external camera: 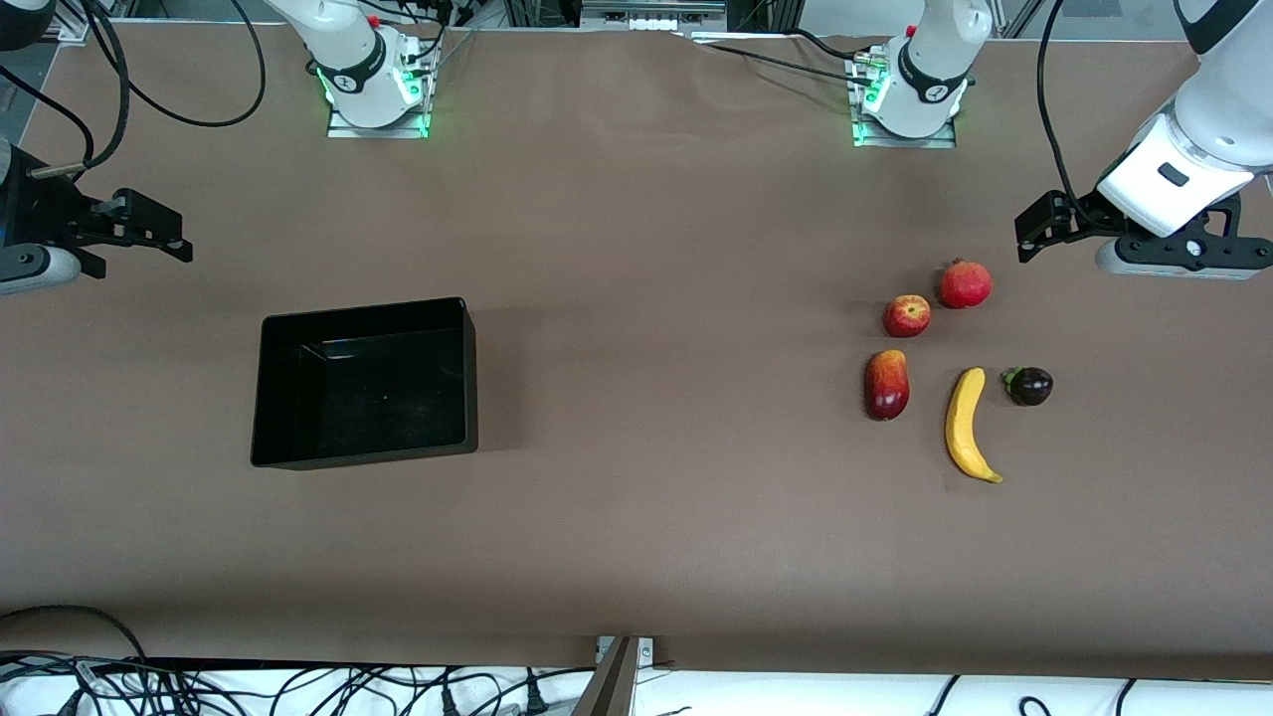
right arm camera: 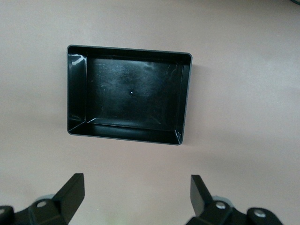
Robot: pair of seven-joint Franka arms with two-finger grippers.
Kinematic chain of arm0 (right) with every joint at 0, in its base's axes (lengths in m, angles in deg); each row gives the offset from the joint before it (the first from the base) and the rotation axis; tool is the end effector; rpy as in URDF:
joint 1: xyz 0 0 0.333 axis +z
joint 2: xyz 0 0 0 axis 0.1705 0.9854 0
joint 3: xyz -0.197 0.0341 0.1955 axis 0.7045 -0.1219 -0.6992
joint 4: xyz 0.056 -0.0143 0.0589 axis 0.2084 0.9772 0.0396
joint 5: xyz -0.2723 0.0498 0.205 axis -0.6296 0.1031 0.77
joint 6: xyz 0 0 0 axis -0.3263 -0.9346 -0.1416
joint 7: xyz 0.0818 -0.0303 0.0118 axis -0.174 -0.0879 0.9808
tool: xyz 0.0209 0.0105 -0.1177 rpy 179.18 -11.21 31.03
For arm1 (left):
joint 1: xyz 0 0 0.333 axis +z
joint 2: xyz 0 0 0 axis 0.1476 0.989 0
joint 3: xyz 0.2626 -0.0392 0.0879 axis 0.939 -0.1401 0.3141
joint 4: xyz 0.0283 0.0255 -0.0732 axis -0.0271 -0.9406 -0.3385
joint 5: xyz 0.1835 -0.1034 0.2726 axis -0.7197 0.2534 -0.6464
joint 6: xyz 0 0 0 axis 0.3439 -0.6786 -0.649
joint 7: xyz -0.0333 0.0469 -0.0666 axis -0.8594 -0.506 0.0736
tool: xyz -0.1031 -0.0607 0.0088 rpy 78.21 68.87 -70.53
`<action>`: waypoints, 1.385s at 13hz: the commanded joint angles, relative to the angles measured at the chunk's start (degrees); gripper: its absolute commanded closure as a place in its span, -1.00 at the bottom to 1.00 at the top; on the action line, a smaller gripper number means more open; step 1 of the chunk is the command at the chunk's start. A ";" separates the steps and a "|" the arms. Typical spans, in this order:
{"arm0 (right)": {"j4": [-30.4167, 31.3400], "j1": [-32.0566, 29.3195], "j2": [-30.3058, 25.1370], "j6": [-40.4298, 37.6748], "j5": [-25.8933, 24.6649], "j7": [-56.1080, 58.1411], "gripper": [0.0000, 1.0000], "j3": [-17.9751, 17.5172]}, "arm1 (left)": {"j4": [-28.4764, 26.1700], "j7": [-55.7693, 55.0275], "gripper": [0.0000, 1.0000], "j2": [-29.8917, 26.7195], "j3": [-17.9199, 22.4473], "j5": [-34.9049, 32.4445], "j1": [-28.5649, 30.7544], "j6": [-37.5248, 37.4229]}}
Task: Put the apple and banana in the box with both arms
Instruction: 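Move the right gripper down to the edge of the black box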
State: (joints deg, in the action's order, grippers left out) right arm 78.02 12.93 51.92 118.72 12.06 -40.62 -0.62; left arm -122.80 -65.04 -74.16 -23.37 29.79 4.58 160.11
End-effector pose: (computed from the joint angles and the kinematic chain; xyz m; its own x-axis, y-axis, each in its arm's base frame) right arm 0.5295 0.0125 0.5587 0.9815 0.1874 -0.0393 0.1853 -0.9813 -0.0516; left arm 0.4972 -0.0519 0.5404 0.9987 -0.0509 0.0013 -0.0508 -0.9980 -0.0389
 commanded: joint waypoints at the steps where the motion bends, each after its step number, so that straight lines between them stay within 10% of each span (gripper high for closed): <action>1: 0.87 0.14 -0.57 1.38 -1.55 0.07 -1.00 0.00 | 1.44 0.99 -1.00 0.45 0.19 0.39 -0.05 -1.37; 7: 2.88 0.14 1.17 2.26 -1.73 -0.72 -1.00 0.08 | 1.44 0.91 -1.00 0.45 0.11 0.38 -0.05 -1.29; 11: 22.55 -0.38 3.90 27.51 -3.21 -0.64 -1.00 0.52 | 1.44 1.00 -1.00 0.45 0.11 0.30 -0.05 -1.20; 18: 29.16 -4.25 19.11 48.12 -2.96 1.47 -0.86 2.98 | 1.44 1.00 -1.00 0.45 0.02 0.30 -0.05 -1.28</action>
State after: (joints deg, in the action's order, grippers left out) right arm 104.59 10.27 70.53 163.48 9.18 -40.13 2.76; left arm -122.71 -65.03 -74.14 -23.37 29.79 4.58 160.08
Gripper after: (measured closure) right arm 0.004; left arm 0.000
